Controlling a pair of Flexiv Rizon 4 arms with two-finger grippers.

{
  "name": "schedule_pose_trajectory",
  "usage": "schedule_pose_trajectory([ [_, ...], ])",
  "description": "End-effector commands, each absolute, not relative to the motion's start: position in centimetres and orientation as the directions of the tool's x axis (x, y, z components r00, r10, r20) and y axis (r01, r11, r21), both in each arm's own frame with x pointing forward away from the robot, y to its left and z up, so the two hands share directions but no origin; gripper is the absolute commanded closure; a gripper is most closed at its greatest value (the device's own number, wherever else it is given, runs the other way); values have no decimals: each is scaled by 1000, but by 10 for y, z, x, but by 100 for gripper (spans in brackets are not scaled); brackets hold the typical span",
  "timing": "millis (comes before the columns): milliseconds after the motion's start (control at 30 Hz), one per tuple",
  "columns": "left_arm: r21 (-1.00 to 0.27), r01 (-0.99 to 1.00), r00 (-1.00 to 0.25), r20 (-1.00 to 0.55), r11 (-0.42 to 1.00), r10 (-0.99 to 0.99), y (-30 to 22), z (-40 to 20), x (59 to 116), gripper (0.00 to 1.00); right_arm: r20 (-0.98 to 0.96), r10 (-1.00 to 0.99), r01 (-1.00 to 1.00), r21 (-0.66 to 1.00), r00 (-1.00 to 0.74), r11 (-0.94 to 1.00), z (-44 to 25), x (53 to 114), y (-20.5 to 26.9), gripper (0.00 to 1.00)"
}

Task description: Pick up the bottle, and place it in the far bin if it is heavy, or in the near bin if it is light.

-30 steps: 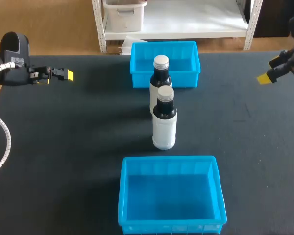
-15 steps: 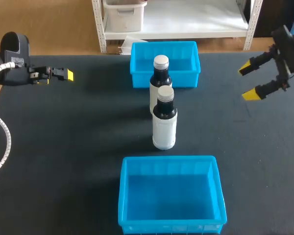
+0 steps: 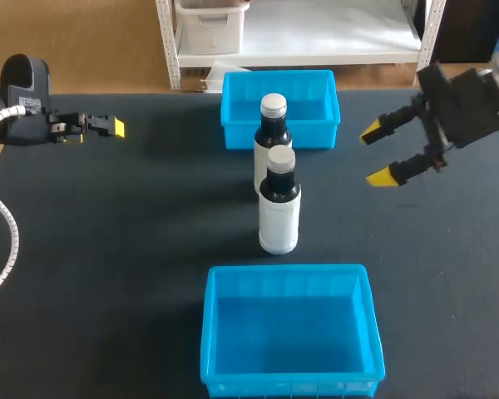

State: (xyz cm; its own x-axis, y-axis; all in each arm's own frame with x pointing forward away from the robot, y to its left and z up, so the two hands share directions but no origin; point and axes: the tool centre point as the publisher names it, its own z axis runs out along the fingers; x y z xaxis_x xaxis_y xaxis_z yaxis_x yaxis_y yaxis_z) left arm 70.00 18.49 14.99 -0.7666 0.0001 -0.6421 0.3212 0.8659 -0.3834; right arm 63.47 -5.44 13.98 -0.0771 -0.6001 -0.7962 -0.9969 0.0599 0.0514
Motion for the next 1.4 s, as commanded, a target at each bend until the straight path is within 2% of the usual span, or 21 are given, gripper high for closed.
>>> schedule_pose_trajectory([
  [33,-383,321,-767,-642,866,0,185,150,700,0,-798,-599,-997,46,-72,58,133,628,-36,0],
  [900,-383,321,-767,-642,866,0,185,150,700,0,-812,-581,-996,87,-63,-15,128,616,41,0],
  [1400,-383,321,-767,-642,866,0,185,150,700,0,-822,-561,-992,122,-95,-11,122,617,66,0],
])
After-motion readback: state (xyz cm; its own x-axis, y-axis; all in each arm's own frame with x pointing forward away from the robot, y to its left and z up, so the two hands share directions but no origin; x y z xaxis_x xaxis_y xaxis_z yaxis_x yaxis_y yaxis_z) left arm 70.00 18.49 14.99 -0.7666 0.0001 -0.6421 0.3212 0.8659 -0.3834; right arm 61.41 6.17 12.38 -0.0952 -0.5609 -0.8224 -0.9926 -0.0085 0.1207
